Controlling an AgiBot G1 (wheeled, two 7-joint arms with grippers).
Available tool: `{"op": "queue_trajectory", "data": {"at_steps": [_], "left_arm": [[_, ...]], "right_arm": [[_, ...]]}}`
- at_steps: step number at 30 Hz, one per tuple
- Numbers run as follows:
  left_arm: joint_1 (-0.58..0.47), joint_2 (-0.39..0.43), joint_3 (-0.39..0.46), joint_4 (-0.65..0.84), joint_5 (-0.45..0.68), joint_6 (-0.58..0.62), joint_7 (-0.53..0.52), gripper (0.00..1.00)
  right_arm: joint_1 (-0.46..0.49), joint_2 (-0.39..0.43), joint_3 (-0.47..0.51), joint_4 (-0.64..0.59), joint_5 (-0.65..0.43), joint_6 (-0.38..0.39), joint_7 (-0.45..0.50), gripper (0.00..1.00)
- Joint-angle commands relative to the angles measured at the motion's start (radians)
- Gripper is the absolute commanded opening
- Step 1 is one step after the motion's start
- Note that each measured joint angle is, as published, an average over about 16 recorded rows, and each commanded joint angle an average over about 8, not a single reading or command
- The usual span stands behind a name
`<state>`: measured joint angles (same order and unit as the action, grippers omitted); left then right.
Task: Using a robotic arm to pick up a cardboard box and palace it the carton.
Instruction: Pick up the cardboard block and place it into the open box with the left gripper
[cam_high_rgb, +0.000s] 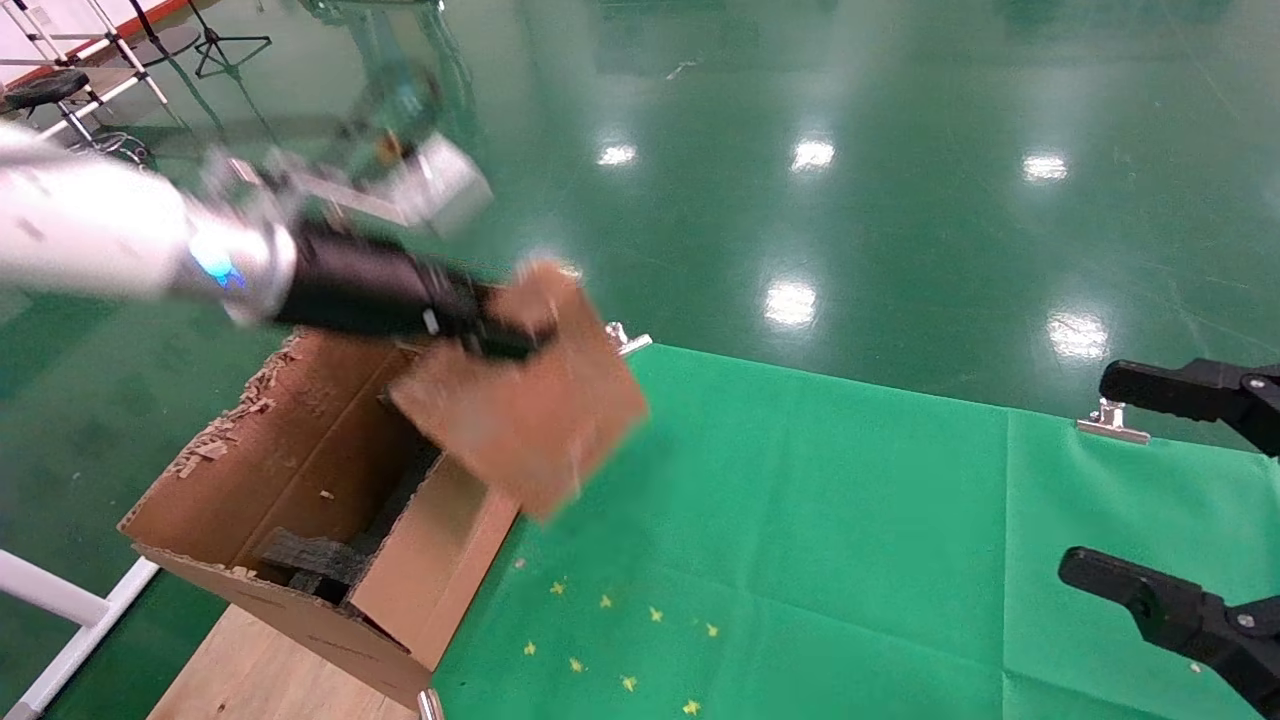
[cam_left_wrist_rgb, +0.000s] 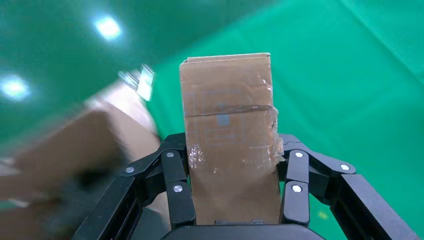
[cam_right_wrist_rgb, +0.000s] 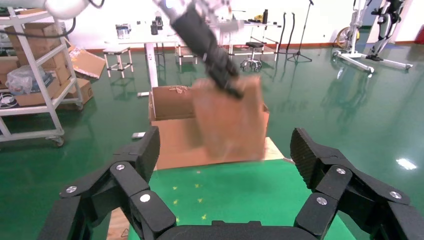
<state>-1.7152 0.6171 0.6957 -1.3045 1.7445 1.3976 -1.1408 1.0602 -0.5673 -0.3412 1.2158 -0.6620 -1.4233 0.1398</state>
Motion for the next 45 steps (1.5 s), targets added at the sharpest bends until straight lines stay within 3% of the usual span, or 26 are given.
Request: {"op": "queue_trajectory", "data": {"at_steps": [1, 11, 25, 34, 45], "left_arm": [[-0.046, -0.010, -0.016, -0.008, 0.003, 0.007, 0.020, 0.00], [-0.148, -0.110, -0.071, 0.012, 0.054, -0.009, 0.053, 0.00], [0.033, -0.208, -0.053, 0.296, 0.087, -0.177, 0.148, 0.00], [0.140, -0.175, -0.037, 0.514, 0.087, -0.317, 0.230, 0.00], [0.153, -0.061, -0.010, 0.734, 0.121, -0.413, 0.347, 0.00]], "right_arm": [[0.000, 0.000, 0.000, 0.000, 0.000, 0.000, 0.000, 1.00], [0.000, 0.000, 0.000, 0.000, 0.000, 0.000, 0.000, 1.00], [0.000, 0.000, 0.000, 0.000, 0.000, 0.000, 0.000, 1.00], [0.000, 0.000, 0.000, 0.000, 0.000, 0.000, 0.000, 1.00], [0.000, 0.000, 0.000, 0.000, 0.000, 0.000, 0.000, 1.00]]}}
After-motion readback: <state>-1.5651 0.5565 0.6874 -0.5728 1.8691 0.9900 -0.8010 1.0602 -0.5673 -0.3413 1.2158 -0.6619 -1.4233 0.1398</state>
